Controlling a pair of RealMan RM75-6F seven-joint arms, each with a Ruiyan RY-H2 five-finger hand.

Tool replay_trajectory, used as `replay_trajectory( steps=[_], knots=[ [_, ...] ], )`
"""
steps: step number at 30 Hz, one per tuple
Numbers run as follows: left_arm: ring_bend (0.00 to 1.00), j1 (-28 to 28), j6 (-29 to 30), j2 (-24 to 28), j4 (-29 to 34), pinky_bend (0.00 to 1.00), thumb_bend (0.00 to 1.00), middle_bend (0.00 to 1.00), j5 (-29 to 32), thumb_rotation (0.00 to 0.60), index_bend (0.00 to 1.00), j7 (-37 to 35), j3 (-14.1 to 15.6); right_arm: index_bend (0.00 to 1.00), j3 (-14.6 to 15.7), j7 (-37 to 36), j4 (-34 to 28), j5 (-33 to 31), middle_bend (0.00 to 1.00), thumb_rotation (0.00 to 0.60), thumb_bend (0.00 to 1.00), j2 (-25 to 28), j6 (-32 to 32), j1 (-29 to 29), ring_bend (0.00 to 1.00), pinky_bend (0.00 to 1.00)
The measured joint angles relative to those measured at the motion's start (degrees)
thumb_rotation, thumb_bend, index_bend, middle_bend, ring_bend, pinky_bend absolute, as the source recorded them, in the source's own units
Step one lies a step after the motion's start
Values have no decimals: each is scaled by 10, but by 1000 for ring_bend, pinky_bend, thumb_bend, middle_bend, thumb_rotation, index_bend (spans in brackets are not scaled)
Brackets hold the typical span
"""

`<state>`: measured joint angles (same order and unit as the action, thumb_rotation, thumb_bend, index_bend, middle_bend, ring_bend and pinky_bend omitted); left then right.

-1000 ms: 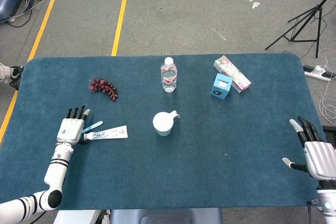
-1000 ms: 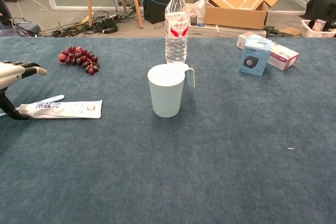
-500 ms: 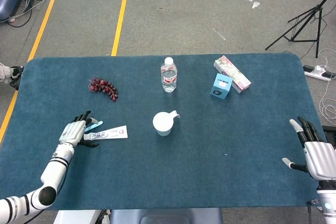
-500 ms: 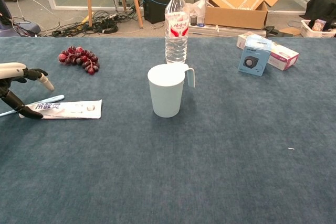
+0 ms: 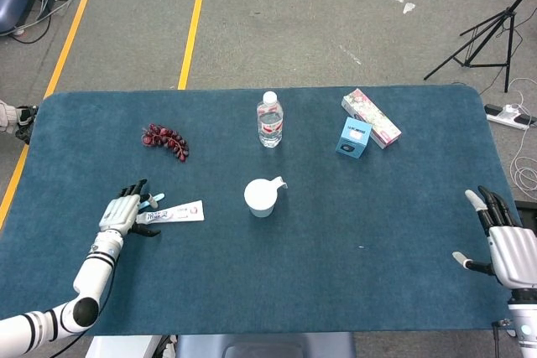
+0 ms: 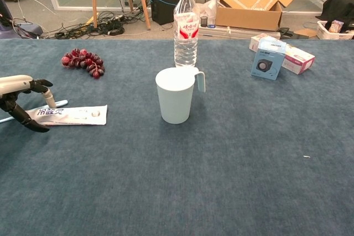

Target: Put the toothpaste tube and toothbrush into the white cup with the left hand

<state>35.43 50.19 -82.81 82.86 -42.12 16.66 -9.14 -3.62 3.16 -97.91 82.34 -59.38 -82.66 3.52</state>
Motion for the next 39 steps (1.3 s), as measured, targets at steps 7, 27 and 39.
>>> replay_trajectory(
  steps=[7,27,39],
  knots=[
    [0,1,-3,-5,-10,0,97,0,8,600,418,-5,2,75,0,0,0,-1,49,600,0,0,1,0,0,423],
    [0,5,-3,-9,-19,0,372,0,23,600,504,-4,6,91,-1,-1,0,-2,56,600,0,0,3,1,0,423],
    [0,3,27,25,41,0,386,0,-23,600,584,1,5,92,-1,-3,-1,1,59,600,0,2,-1,-1,0,423]
  ],
)
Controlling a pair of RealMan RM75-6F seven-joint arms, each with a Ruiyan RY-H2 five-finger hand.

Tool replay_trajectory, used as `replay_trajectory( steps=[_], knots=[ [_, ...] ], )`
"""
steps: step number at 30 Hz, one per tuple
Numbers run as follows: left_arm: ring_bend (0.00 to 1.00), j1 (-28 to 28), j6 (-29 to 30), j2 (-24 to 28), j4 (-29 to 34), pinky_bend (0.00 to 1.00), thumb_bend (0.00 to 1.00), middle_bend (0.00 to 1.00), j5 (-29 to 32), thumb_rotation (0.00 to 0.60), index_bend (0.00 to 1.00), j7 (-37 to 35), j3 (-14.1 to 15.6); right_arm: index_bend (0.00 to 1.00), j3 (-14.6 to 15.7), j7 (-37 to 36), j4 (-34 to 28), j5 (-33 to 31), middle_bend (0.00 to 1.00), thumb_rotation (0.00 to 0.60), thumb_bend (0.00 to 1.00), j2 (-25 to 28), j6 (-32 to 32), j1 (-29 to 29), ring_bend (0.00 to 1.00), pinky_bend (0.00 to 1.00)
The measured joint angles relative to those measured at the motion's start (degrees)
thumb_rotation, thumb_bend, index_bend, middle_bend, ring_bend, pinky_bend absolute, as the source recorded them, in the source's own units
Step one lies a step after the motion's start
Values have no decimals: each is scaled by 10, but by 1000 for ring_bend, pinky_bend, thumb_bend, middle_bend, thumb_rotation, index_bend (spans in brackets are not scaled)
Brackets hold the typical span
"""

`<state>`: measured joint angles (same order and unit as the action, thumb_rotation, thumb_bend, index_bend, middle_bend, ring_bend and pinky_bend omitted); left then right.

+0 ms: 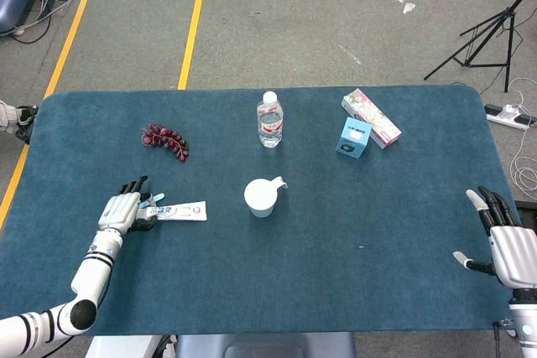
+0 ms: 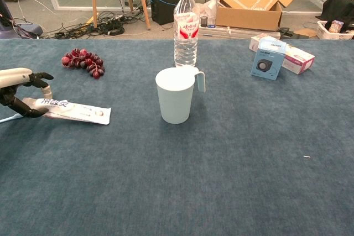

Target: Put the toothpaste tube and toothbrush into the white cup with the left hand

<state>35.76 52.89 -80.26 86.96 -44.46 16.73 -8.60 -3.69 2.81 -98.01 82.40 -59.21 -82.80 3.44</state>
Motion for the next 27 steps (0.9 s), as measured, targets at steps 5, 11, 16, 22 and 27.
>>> replay_trajectory(
  steps=[5,11,16,22,27],
  knots=[
    [0,0,20,27,47,0,386,0,-24,600,590,14,1,93,1,1,-1,2,59,600,0,0,-1,0,0,423],
    [0,6,39,52,93,0,386,0,-47,600,593,31,-2,93,1,1,-2,3,59,600,0,0,-4,-2,0,423],
    [0,15,45,68,122,0,386,0,-55,600,593,42,-9,93,1,-1,-3,6,59,600,0,2,-6,-3,0,423],
    [0,33,48,81,146,0,386,0,-55,600,593,59,-21,93,1,-3,-4,8,59,600,0,3,-9,-4,0,423],
    [0,52,50,84,156,0,386,0,-45,600,593,73,-33,93,1,-6,-4,8,59,600,0,4,-9,-4,0,423]
  ],
)
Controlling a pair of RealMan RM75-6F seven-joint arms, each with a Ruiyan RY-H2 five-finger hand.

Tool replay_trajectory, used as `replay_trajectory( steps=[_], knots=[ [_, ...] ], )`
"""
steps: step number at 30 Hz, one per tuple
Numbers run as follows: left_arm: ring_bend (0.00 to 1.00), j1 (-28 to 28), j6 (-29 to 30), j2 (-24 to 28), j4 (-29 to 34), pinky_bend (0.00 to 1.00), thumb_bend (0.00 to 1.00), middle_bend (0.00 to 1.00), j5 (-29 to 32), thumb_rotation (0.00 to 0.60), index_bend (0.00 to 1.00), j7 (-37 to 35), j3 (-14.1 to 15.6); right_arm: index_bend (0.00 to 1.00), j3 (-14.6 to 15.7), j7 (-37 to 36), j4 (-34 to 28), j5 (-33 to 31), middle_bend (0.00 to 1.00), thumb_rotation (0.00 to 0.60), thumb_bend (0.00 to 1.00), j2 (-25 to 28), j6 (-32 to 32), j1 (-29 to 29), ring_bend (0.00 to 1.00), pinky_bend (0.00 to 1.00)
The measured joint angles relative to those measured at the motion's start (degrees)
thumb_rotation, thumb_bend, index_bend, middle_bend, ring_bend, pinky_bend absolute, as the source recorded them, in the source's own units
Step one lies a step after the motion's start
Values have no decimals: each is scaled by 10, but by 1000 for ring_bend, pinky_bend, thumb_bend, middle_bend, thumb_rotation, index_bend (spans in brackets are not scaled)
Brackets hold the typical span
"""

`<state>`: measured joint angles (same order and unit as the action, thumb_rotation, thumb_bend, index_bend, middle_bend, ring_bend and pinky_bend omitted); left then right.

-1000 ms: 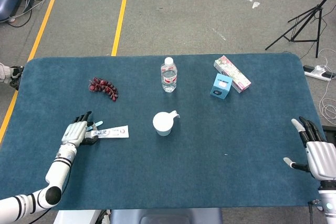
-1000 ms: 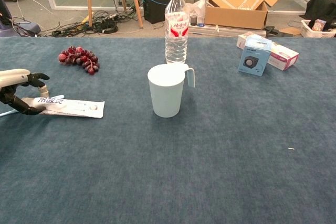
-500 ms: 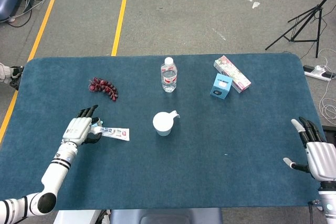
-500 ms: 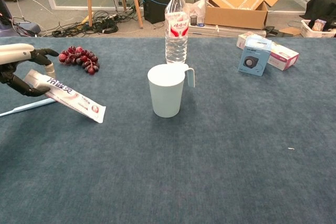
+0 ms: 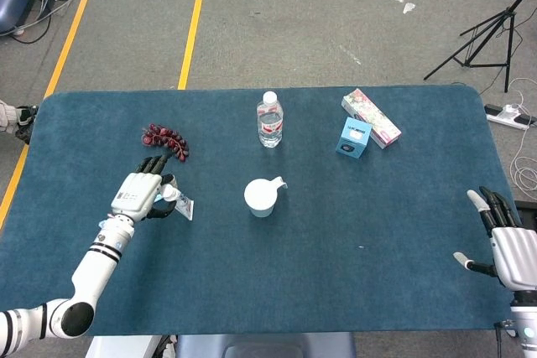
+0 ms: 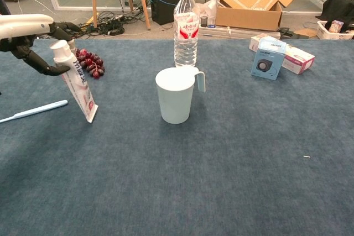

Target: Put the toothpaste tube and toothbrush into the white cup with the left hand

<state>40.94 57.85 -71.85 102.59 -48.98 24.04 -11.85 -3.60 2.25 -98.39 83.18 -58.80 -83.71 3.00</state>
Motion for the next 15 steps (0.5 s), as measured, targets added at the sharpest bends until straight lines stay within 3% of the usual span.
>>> replay_trajectory(
  steps=[15],
  knots=[
    [0,74,-2,4,0,0,386,0,68,600,600,47,-47,93,0,-13,-1,4,59,600,0,6,-9,-5,0,423]
  ],
)
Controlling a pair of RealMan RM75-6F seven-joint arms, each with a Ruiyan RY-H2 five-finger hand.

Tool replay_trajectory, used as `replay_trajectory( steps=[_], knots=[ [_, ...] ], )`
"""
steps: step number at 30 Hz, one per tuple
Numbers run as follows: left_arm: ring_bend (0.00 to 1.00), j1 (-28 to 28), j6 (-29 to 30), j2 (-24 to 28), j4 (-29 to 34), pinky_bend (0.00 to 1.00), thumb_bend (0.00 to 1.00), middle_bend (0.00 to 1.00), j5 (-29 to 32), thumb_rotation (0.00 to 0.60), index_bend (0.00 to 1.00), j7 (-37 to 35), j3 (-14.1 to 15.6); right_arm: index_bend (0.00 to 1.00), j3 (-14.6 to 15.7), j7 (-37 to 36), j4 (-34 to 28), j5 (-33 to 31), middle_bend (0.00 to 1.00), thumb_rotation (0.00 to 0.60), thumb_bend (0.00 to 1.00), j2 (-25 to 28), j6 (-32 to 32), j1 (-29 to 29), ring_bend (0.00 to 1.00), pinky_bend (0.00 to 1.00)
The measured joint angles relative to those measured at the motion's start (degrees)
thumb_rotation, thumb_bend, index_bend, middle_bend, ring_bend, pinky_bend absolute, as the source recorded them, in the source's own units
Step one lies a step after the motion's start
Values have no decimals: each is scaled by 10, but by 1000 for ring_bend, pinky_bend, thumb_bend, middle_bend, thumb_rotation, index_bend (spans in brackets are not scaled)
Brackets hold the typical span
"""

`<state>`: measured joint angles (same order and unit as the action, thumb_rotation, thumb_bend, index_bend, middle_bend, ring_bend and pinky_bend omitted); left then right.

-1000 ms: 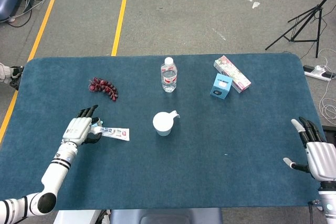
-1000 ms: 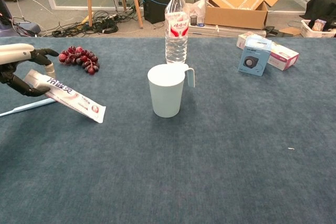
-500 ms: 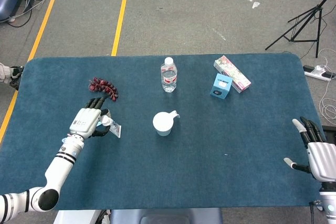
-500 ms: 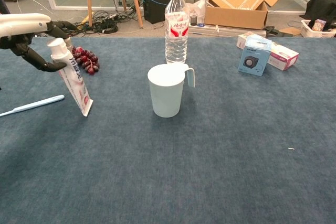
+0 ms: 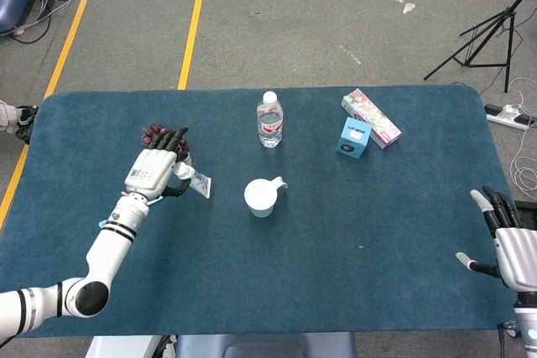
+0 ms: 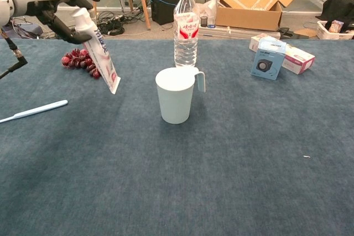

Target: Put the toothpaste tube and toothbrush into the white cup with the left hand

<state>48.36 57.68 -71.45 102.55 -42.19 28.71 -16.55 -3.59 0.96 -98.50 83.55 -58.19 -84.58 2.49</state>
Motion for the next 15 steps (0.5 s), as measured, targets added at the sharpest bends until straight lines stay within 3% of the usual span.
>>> replay_trajectory(
  steps=[15],
  knots=[
    [0,35,31,46,58,0,386,0,29,600,608,29,-23,93,0,-8,-2,4,59,600,0,5,-7,-6,0,423]
  ],
)
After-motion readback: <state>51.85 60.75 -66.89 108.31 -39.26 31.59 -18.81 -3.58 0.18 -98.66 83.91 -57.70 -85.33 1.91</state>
